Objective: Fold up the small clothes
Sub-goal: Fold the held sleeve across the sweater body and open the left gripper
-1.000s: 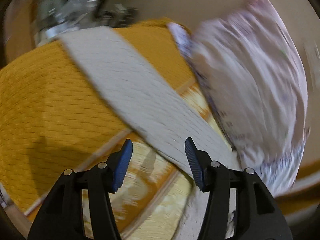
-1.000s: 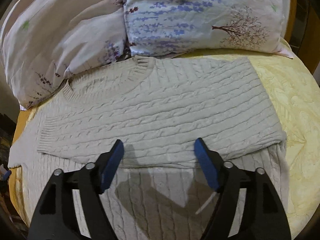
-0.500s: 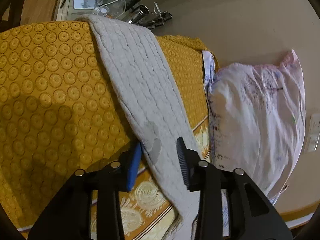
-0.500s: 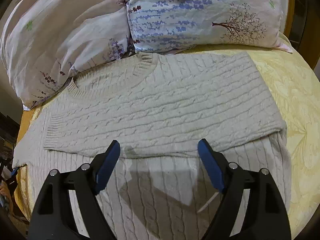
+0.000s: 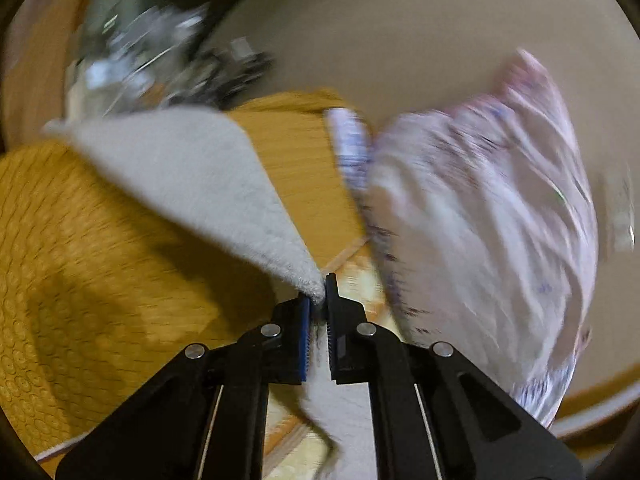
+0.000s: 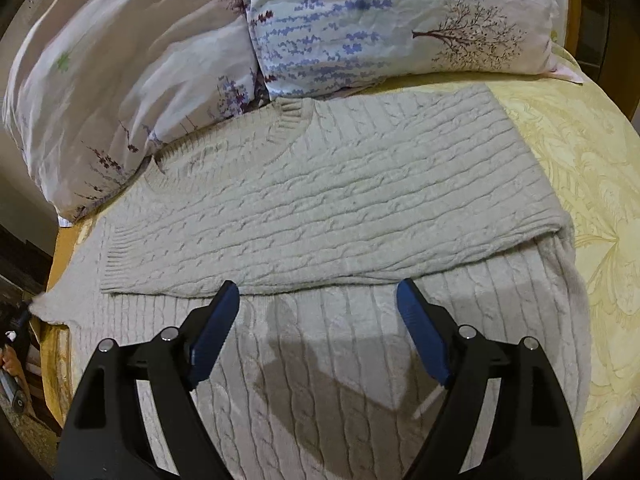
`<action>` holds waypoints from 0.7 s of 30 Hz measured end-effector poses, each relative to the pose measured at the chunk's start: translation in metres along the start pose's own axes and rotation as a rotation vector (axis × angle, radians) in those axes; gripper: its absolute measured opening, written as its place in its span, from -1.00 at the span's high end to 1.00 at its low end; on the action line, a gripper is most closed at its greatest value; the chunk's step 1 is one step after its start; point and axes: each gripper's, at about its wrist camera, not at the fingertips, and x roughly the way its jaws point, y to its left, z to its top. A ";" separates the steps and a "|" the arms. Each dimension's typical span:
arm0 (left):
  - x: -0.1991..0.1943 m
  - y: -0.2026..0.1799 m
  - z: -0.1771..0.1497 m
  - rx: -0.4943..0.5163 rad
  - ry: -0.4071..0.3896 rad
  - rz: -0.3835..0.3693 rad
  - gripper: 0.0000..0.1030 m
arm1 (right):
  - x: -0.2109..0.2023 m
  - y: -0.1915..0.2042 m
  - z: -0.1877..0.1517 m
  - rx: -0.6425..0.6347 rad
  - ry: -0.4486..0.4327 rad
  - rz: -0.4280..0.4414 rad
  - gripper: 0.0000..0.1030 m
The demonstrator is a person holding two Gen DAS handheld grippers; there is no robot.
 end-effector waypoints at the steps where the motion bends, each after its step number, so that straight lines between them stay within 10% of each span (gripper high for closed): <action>1: 0.000 -0.012 -0.003 0.041 0.000 -0.014 0.89 | -0.003 -0.001 0.001 0.003 -0.005 0.003 -0.57; 13: 0.044 -0.184 -0.161 0.722 0.201 -0.176 0.89 | -0.017 -0.020 -0.005 0.021 -0.036 0.014 -0.57; 21: 0.100 -0.168 -0.264 0.903 0.428 -0.020 0.88 | -0.020 -0.033 -0.011 0.017 -0.032 0.016 -0.57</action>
